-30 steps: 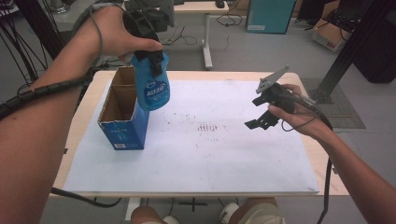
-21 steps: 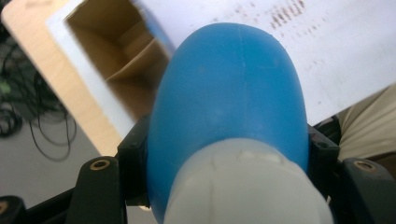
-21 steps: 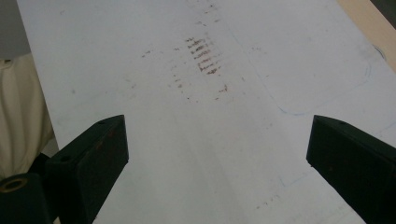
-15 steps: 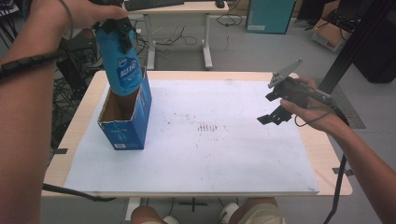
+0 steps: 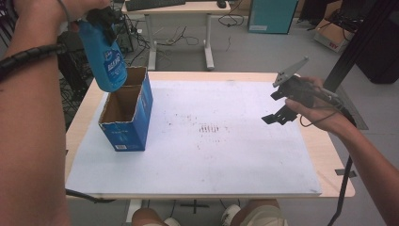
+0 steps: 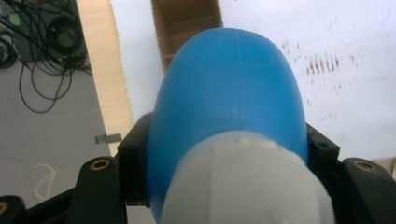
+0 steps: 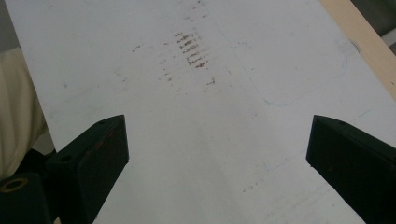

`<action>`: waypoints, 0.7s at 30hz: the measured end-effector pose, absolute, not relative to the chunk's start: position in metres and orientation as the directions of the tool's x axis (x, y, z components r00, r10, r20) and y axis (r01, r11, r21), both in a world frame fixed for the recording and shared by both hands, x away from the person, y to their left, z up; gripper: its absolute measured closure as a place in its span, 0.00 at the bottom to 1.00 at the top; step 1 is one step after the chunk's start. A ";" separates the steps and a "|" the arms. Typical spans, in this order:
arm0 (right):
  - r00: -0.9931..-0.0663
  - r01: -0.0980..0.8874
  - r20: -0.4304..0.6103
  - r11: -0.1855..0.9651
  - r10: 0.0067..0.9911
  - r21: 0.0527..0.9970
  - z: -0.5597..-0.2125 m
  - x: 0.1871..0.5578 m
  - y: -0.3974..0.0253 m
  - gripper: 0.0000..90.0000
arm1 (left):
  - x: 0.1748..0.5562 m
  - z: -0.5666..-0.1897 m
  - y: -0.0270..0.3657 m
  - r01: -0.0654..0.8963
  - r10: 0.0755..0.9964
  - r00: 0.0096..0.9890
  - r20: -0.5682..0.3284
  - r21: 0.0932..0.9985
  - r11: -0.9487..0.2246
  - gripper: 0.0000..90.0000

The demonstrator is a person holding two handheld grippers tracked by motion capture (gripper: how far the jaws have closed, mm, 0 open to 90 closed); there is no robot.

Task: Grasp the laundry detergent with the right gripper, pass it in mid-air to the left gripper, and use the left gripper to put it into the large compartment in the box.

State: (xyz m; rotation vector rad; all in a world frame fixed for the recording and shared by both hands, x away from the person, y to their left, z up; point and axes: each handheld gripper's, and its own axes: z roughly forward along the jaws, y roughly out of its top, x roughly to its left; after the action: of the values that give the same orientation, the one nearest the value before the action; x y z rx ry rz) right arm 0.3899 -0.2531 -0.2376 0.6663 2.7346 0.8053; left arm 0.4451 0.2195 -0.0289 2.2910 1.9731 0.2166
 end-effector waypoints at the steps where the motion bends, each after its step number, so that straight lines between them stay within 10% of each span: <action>1: -0.875 0.360 -0.076 0.749 0.477 0.557 -0.238 0.390 -0.253 0.06 | 0.446 -0.029 0.221 0.974 0.991 0.129 0.035 0.182 -0.134 0.41; 21: -0.878 0.342 -0.105 0.764 0.468 0.547 -0.237 0.388 -0.255 0.06 | 0.448 -0.030 0.242 0.974 0.999 -0.020 0.026 0.226 0.013 0.41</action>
State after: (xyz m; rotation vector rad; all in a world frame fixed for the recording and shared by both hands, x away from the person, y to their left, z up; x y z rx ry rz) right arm 0.3884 -0.2550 -0.2365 0.6357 2.7256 0.7773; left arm 0.4481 0.2422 -0.0303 2.0951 2.1301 0.2719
